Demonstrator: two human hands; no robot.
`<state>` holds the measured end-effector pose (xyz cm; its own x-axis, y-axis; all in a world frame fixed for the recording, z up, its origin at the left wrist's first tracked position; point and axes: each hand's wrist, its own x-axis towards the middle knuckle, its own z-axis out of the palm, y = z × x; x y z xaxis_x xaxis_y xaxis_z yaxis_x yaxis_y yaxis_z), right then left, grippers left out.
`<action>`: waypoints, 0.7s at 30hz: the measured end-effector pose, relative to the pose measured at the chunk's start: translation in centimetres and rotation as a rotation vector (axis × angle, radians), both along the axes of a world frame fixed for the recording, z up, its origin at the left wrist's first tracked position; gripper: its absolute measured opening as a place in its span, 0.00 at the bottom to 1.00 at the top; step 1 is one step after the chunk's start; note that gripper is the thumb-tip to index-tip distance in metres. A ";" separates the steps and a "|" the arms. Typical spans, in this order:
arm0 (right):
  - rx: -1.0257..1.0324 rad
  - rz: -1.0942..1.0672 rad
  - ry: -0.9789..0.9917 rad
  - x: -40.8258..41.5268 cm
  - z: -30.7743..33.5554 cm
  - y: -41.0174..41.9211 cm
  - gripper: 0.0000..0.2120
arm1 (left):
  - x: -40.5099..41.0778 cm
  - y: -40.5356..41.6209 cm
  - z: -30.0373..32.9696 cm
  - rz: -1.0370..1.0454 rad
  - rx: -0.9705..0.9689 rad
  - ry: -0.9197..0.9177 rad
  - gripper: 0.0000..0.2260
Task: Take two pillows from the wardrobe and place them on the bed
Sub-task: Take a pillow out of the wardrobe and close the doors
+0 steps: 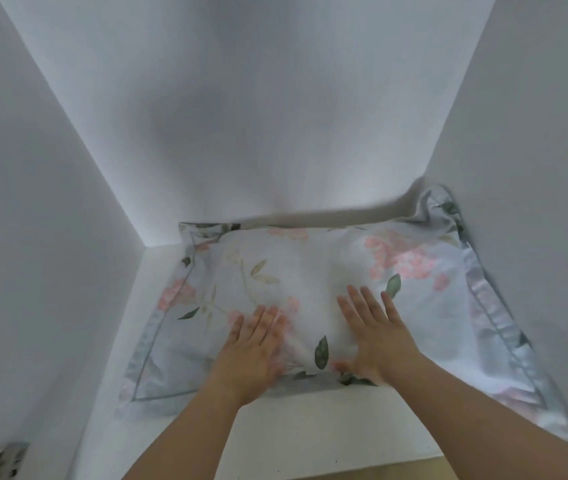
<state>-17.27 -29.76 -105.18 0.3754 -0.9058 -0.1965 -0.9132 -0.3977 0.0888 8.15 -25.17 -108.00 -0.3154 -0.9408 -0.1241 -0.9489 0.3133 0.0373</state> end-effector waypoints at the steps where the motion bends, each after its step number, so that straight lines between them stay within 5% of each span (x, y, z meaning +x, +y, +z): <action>1: 0.011 0.005 0.008 -0.3 -1.8 -0.7 0.56 | -0.2 -0.8 -1.6 -0.003 -0.009 0.009 0.37; 7: 0.023 0.028 -0.085 -0.6 -8.7 -4.7 0.60 | 0.2 -4.0 -8.0 0.003 -0.132 0.057 0.45; 21: -0.244 0.134 -0.177 -0.4 -12.6 -5.6 0.42 | -0.4 -5.3 -12.2 0.055 -0.373 0.189 0.32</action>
<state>-17.67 -35.32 -117.75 0.5034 -0.8583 0.0995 -0.8639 -0.5020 0.0407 7.74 -30.44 -120.22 -0.2482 -0.9263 0.2835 -0.9518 0.2876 0.1063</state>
